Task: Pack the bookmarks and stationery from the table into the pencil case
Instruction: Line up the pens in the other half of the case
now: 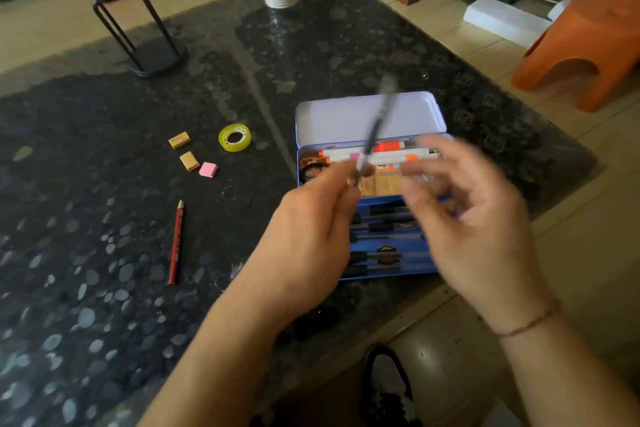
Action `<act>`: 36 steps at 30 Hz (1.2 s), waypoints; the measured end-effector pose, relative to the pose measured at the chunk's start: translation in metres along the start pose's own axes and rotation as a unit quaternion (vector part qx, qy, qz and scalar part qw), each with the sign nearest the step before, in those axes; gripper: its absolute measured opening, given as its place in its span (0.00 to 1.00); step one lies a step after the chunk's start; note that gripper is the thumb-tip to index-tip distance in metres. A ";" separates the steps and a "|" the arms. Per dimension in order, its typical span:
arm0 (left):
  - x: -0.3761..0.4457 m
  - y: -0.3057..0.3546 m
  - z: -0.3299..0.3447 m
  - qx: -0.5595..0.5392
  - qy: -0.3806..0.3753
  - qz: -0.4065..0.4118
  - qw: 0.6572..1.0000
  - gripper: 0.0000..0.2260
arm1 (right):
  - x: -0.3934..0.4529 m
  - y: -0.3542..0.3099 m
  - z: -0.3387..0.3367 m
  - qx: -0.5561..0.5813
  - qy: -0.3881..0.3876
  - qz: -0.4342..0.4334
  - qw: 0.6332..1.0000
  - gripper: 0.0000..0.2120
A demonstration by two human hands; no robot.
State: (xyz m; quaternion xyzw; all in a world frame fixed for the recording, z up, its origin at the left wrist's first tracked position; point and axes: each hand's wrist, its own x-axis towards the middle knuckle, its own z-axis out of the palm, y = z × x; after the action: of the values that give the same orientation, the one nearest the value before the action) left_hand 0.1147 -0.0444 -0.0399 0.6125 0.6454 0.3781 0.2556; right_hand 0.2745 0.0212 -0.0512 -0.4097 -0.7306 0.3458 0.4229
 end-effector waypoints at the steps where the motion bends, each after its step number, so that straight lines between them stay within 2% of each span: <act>1: 0.000 -0.002 -0.002 0.080 -0.050 0.025 0.995 0.14 | 0.004 0.002 -0.006 0.044 -0.003 -0.001 0.999 0.21; 3: -0.001 -0.004 -0.004 0.152 -0.103 0.039 0.982 0.19 | 0.007 0.006 -0.018 0.059 -0.035 -0.026 0.997 0.22; 5: -0.002 -0.005 -0.005 0.151 -0.105 0.045 0.982 0.18 | 0.008 0.010 -0.026 0.008 -0.063 -0.048 0.997 0.12; 7: -0.001 -0.008 -0.005 0.137 -0.104 0.053 0.984 0.15 | 0.006 0.014 -0.034 -0.047 -0.092 -0.039 0.994 0.10; 14: -0.001 -0.020 -0.005 0.158 -0.073 0.054 0.983 0.10 | 0.001 0.027 -0.038 -0.221 -0.161 -0.009 0.962 0.08; 19: 0.001 -0.032 -0.011 0.175 -0.025 0.022 0.984 0.08 | 0.000 0.029 -0.031 -0.255 -0.211 0.040 0.943 0.08; 24: 0.000 -0.036 -0.015 0.188 -0.039 0.003 0.981 0.08 | -0.001 0.026 -0.021 -0.274 -0.205 0.063 0.937 0.07; 31: 0.000 -0.040 -0.023 0.193 -0.108 -0.040 0.974 0.08 | -0.003 0.023 -0.013 -0.267 -0.171 0.068 0.946 0.10; 36: -0.001 -0.040 -0.024 0.217 -0.136 -0.053 0.965 0.10 | -0.005 0.020 -0.009 -0.274 -0.180 0.065 0.943 0.11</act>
State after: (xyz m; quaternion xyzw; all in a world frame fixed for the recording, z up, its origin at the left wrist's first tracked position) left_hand 0.0721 -0.0480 -0.0584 0.6639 0.7027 0.1276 0.2217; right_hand 0.2900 0.0264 -0.0662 -0.4872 -0.8329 0.2267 0.1327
